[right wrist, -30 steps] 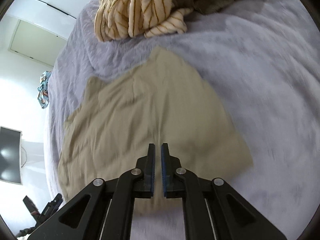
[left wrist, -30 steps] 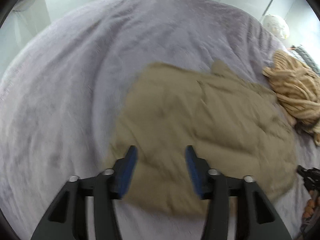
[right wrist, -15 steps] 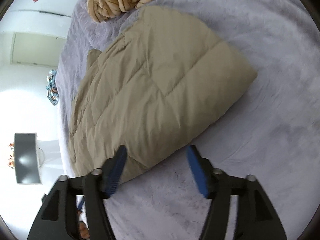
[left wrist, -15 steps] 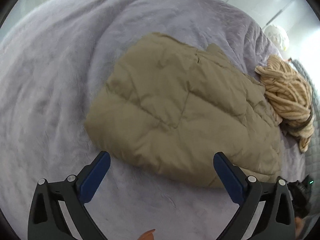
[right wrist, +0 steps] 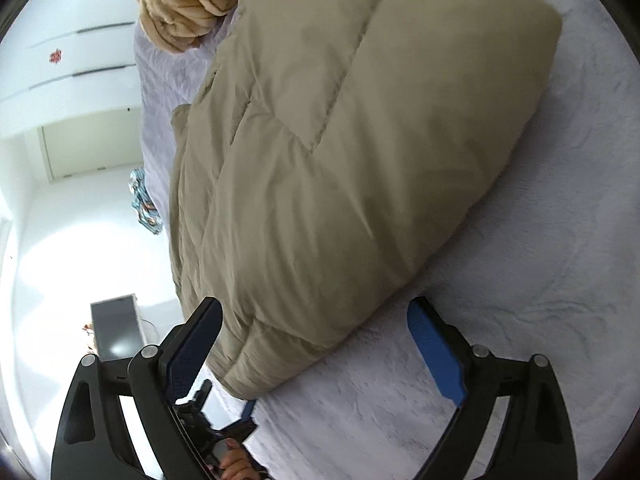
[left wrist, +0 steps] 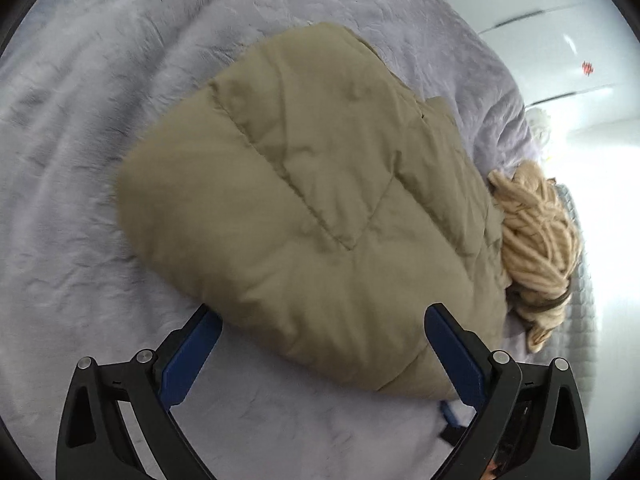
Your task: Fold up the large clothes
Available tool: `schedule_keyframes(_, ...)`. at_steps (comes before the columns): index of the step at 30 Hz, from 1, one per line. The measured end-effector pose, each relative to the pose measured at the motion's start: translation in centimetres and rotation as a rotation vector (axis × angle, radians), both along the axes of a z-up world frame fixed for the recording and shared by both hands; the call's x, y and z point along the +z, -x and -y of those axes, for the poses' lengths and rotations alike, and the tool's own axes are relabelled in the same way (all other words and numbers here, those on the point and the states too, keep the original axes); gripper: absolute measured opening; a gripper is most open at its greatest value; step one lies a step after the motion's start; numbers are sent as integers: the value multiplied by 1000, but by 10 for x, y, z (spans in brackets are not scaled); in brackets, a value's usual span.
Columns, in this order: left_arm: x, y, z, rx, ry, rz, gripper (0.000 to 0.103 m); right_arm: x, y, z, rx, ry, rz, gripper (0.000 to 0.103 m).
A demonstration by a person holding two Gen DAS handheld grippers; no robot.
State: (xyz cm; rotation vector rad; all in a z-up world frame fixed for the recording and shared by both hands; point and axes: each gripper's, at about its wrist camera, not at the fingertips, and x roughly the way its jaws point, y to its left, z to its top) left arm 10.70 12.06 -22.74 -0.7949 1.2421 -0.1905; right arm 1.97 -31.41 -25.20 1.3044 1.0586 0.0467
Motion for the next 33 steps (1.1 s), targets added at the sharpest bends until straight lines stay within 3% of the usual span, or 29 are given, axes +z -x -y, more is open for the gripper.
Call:
schedule_keyframes(11,-15,-35,28,-15,-39,-1,102,-15,-38,-2,-5,-64,34,95)
schedule_keyframes(18,-32,-47,33,33,-5,-18,100,-27,-60,-12,18,-84,24,95)
schedule_keyframes(19,-31,-48,31,43,1,-11,85,-27,-60,-12,15,-89,21,95)
schedule_keyframes(20,-28,-45,28,52,-4,-3,77,-27,-59,-12,12,-95,22,88)
schedule_keyframes(21,-26,-44,26,52,-4,5,62,-27,-58,-11,12,-102,16,68)
schedule_keyframes(22,-22,-41,23,50,14,25,44,-27,-56,-11,15,-109,14,59)
schedule_keyframes(24,-15,-38,20,31,39,53,29,-25,-53,-12,11,-127,33,34)
schedule_keyframes(27,6,-34,24,-21,-1,116,22,-16,-48,-13,14,-131,68,23)
schedule_keyframes(33,41,-13,17,-78,14,193,21,3,-23,-15,41,-150,109,21)
